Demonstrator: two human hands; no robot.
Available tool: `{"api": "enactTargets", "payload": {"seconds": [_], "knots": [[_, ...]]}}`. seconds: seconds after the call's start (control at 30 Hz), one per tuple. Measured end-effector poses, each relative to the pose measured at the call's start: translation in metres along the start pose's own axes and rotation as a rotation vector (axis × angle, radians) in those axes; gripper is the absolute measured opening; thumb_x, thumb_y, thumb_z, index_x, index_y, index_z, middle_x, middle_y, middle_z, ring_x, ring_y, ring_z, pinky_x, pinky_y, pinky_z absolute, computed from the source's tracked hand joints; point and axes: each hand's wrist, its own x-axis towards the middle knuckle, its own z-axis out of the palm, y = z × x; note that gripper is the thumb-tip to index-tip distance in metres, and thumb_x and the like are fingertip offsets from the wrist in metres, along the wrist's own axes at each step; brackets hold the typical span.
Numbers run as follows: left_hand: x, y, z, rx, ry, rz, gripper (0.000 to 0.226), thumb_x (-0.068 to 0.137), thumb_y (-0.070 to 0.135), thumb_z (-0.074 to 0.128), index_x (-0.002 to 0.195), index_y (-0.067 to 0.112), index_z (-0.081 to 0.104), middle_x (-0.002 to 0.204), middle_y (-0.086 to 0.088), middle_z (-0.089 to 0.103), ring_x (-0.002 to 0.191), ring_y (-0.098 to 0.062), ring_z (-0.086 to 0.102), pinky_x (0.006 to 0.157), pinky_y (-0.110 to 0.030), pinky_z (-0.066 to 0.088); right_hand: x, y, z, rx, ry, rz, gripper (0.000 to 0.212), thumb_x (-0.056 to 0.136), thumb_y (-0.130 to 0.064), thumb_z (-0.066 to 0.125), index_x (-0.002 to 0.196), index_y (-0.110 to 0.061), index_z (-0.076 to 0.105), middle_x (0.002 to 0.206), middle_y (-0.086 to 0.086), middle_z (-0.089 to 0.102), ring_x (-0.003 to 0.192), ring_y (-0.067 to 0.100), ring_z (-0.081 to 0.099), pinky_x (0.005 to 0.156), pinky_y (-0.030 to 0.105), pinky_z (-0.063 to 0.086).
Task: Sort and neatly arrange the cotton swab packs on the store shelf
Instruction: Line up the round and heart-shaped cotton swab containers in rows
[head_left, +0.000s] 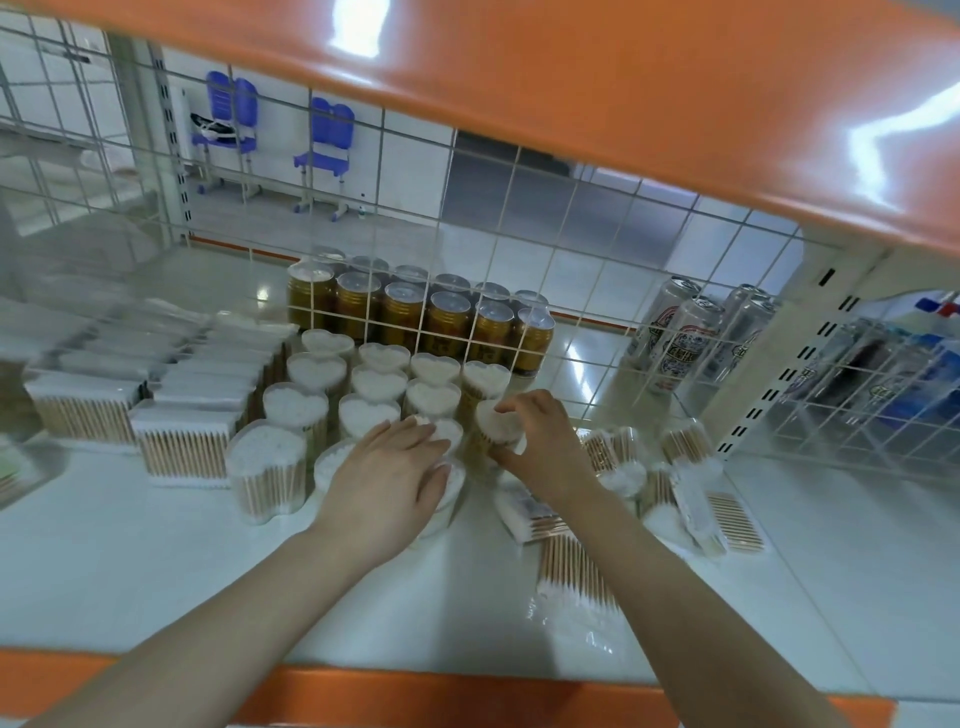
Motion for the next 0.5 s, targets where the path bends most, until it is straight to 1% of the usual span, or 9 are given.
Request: {"api": "enactTargets", "payload": {"seconds": [0.07,0.13,0.17,0.23,0.27,0.37,0.43,0.47,0.5], "knots": [[-0.001,-0.001,0.0,-0.015,0.037,0.039,0.04,0.081,0.032,0.038,0.09,0.016,0.074,0.099,-0.006,0.072,0.093,-0.025,0.068,0.089,-0.034,0.039,0.002,-0.002,0.002,0.002,0.012,0.0,0.045,0.079,-0.025,0.072,0.119,-0.013,0.053,0.125,0.005,0.045,0.115,0.02,0.042,0.094,0.026,0.037],[-0.001,-0.001,-0.003,-0.046,0.072,0.089,0.036,0.079,0.03,0.039,0.084,0.022,0.074,0.093,0.0,0.072,0.087,-0.018,0.069,0.088,-0.021,0.044,0.005,-0.005,0.004,0.004,0.018,0.008,0.045,0.079,-0.025,0.071,0.118,-0.013,0.052,0.125,0.006,0.043,0.115,0.02,0.042,0.094,0.025,0.037],[0.0,-0.001,-0.005,-0.079,0.083,0.109,0.035,0.078,0.029,0.04,0.082,0.022,0.074,0.089,0.002,0.072,0.086,-0.014,0.066,0.086,-0.018,0.041,0.006,-0.006,0.005,0.004,0.021,0.01,0.044,0.08,-0.025,0.071,0.118,-0.012,0.052,0.125,0.006,0.042,0.115,0.02,0.042,0.094,0.025,0.038],[0.001,-0.003,-0.005,-0.124,0.098,0.153,0.034,0.077,0.028,0.041,0.084,0.02,0.074,0.086,0.002,0.071,0.087,-0.008,0.055,0.082,-0.02,0.034,0.007,-0.007,0.006,-0.004,0.029,0.013,0.044,0.08,-0.025,0.071,0.117,-0.012,0.05,0.124,0.006,0.041,0.115,0.02,0.042,0.092,0.025,0.038],[0.001,-0.004,-0.004,-0.118,0.099,0.163,0.035,0.077,0.028,0.041,0.086,0.02,0.074,0.086,0.002,0.071,0.087,-0.007,0.052,0.081,-0.02,0.033,0.008,-0.007,0.006,-0.007,0.033,0.014,0.044,0.08,-0.025,0.071,0.117,-0.012,0.05,0.124,0.006,0.041,0.115,0.02,0.042,0.092,0.025,0.038],[-0.001,-0.005,-0.003,-0.1,0.095,0.158,0.036,0.078,0.029,0.042,0.09,0.019,0.074,0.089,0.001,0.072,0.086,-0.011,0.06,0.083,-0.021,0.034,0.006,-0.007,0.006,-0.004,0.03,0.012,0.046,0.08,-0.026,0.071,0.118,-0.013,0.05,0.125,0.006,0.041,0.115,0.02,0.042,0.094,0.027,0.04],[-0.002,-0.003,-0.004,-0.12,0.081,0.155,0.036,0.078,0.03,0.042,0.089,0.018,0.074,0.09,0.0,0.072,0.089,-0.01,0.058,0.084,-0.022,0.034,0.004,-0.005,0.002,-0.002,0.026,0.013,0.048,0.079,-0.027,0.071,0.12,-0.014,0.051,0.126,0.006,0.041,0.116,0.019,0.041,0.095,0.025,0.037],[-0.001,-0.002,-0.004,-0.108,0.076,0.153,0.036,0.077,0.031,0.041,0.088,0.019,0.073,0.091,0.001,0.072,0.09,-0.01,0.059,0.083,-0.02,0.038,0.003,-0.003,-0.001,0.0,0.025,0.018,0.049,0.078,-0.027,0.072,0.121,-0.014,0.051,0.126,0.006,0.041,0.116,0.019,0.041,0.096,0.024,0.035],[-0.001,-0.001,-0.005,-0.088,0.058,0.145,0.035,0.077,0.032,0.041,0.087,0.02,0.073,0.092,0.001,0.072,0.089,-0.012,0.064,0.077,-0.017,0.044,0.002,-0.001,-0.004,0.004,0.024,0.024,0.05,0.078,-0.026,0.072,0.122,-0.015,0.051,0.126,0.006,0.041,0.117,0.019,0.04,0.096,0.023,0.033]]}}
